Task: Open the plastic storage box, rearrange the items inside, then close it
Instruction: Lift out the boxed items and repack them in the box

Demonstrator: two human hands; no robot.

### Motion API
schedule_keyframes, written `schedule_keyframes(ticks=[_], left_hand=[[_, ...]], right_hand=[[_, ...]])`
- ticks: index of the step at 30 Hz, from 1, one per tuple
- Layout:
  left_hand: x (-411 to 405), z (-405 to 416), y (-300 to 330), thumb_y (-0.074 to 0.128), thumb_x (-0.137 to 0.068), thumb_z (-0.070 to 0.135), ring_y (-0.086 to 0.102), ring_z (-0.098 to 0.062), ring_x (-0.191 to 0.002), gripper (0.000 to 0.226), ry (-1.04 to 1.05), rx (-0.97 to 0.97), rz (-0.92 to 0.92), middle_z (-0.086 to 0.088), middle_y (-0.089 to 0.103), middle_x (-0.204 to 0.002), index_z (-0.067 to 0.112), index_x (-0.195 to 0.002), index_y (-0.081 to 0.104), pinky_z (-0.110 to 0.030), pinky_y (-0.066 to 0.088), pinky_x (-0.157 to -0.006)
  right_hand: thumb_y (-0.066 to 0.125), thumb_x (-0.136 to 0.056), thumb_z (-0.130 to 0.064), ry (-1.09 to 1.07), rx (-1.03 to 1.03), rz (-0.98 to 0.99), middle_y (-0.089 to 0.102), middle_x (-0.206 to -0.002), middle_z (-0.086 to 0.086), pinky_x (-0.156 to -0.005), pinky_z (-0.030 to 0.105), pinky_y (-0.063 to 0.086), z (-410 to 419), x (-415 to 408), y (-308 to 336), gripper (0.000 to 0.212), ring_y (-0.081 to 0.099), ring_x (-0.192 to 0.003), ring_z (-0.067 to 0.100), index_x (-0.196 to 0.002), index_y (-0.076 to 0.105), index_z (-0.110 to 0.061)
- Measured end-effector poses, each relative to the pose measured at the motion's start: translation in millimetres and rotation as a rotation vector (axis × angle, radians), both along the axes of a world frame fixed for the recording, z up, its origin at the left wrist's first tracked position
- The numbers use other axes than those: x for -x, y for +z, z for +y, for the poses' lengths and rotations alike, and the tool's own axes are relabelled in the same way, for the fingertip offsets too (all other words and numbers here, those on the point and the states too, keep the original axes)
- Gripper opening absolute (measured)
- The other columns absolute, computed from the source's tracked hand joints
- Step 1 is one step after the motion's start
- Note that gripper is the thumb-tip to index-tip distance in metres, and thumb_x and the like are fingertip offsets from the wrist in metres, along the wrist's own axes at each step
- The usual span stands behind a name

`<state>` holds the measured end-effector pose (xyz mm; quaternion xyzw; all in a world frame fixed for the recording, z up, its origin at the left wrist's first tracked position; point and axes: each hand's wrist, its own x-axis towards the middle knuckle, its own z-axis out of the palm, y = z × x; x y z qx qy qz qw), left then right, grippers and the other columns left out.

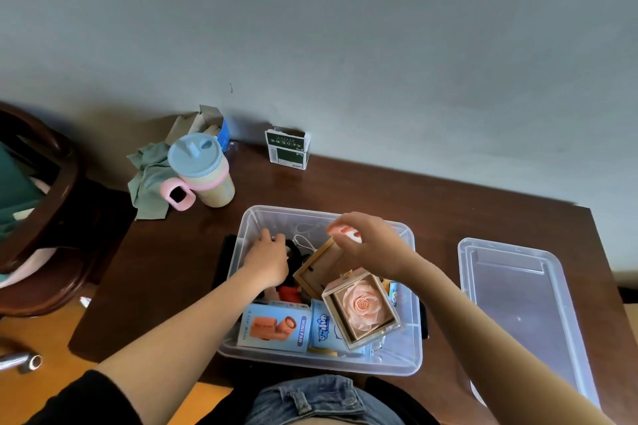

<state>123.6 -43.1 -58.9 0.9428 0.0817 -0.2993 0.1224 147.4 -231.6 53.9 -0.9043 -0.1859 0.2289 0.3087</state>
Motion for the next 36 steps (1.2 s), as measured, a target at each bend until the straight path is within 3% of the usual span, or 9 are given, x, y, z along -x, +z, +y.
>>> schedule_keyframes(ticks=[3, 7, 10, 14, 19, 23, 27, 30, 36], left_hand=[[4, -4, 9, 0.051, -0.092, 0.014, 0.046, -0.032, -0.119, 0.048, -0.060, -0.056, -0.066, -0.016, 0.033, -0.137, 0.012, -0.136, 0.033, -0.036, 0.048, -0.088], [14, -4, 18, 0.044, -0.097, 0.020, 0.051, -0.029, -0.116, 0.058, -0.132, 0.045, -0.086, -0.014, 0.035, -0.142, 0.007, -0.147, 0.017, -0.037, 0.049, -0.090], [23, 1, 25, 0.040, -0.100, 0.027, 0.051, -0.031, -0.117, 0.051, -0.209, 0.167, 0.007, -0.016, 0.035, -0.146, 0.004, -0.144, 0.026, -0.037, 0.042, -0.091], [31, 17, 31, 0.039, -0.099, 0.027, 0.029, -0.026, -0.139, 0.060, -0.242, 0.336, 0.114, -0.008, 0.023, -0.156, 0.019, -0.152, 0.013, -0.038, 0.028, -0.112], [37, 27, 34, 0.034, -0.099, 0.022, 0.012, -0.018, -0.145, 0.057, -0.292, 0.422, 0.125, 0.002, 0.014, -0.159, 0.027, -0.152, 0.014, -0.034, 0.014, -0.118], [43, 26, 34, 0.035, -0.099, 0.020, 0.012, -0.019, -0.144, 0.056, -0.306, 0.415, 0.097, 0.003, 0.015, -0.158, 0.028, -0.152, 0.017, -0.035, 0.015, -0.117], [45, 26, 35, 0.036, -0.098, 0.018, 0.026, -0.026, -0.137, 0.054, -0.301, 0.396, 0.077, 0.000, 0.026, -0.154, 0.028, -0.150, 0.024, -0.042, 0.026, -0.114], [48, 28, 35, 0.043, -0.094, 0.013, 0.034, -0.028, -0.129, 0.052, -0.365, 0.323, 0.025, 0.000, 0.031, -0.150, 0.024, -0.145, 0.035, -0.041, 0.033, -0.108], [56, 34, 29, 0.069, -0.082, 0.033, 0.039, -0.026, -0.120, 0.060, -0.432, 0.275, -0.061, 0.002, 0.032, -0.144, 0.029, -0.135, 0.040, -0.043, 0.044, -0.098]], right_hand=[[0.046, -0.095, -0.017, 0.158, 0.080, 0.001, 0.065, -0.114, 0.001, -0.088, 0.030, 0.047, 34, -16, -9, 0.025, 0.059, -0.102, 0.016, -0.110, 0.066, -0.018], [0.045, -0.090, -0.003, 0.421, 0.352, -0.112, 0.067, -0.106, 0.008, -0.078, 0.033, 0.051, 83, -31, -39, 0.030, 0.063, -0.095, 0.026, -0.109, 0.067, -0.011], [0.051, -0.090, -0.004, 0.603, 0.545, -0.164, 0.066, -0.106, 0.009, -0.075, 0.033, 0.048, 110, -36, -62, 0.021, 0.063, -0.097, 0.029, -0.104, 0.066, -0.006], [0.056, -0.089, -0.004, 0.805, 0.691, -0.195, 0.060, -0.123, 0.010, -0.089, 0.036, 0.049, 127, -40, -85, 0.027, 0.055, -0.115, 0.027, -0.116, 0.061, -0.007], [0.058, -0.090, -0.011, 0.963, 0.815, -0.190, 0.059, -0.126, 0.006, -0.095, 0.037, 0.044, 133, -44, -101, 0.027, 0.051, -0.121, 0.026, -0.117, 0.061, -0.009], [0.051, -0.094, -0.012, 0.956, 0.821, -0.273, 0.058, -0.127, 0.009, -0.093, 0.037, 0.046, 135, -41, -113, 0.029, 0.054, -0.118, 0.027, -0.122, 0.058, -0.009], [0.045, -0.096, -0.011, 0.923, 0.812, -0.340, 0.056, -0.128, 0.012, -0.083, 0.038, 0.049, 135, -34, -120, 0.032, 0.056, -0.114, 0.030, -0.127, 0.055, -0.006], [0.044, -0.096, -0.009, 0.889, 0.808, -0.322, 0.061, -0.121, 0.010, -0.077, 0.036, 0.048, 133, -34, -122, 0.028, 0.060, -0.109, 0.028, -0.119, 0.060, -0.006], [0.049, -0.093, -0.005, 0.861, 0.813, -0.333, 0.064, -0.112, 0.006, -0.071, 0.032, 0.046, 137, -35, -127, 0.022, 0.062, -0.103, 0.026, -0.110, 0.063, -0.008]])
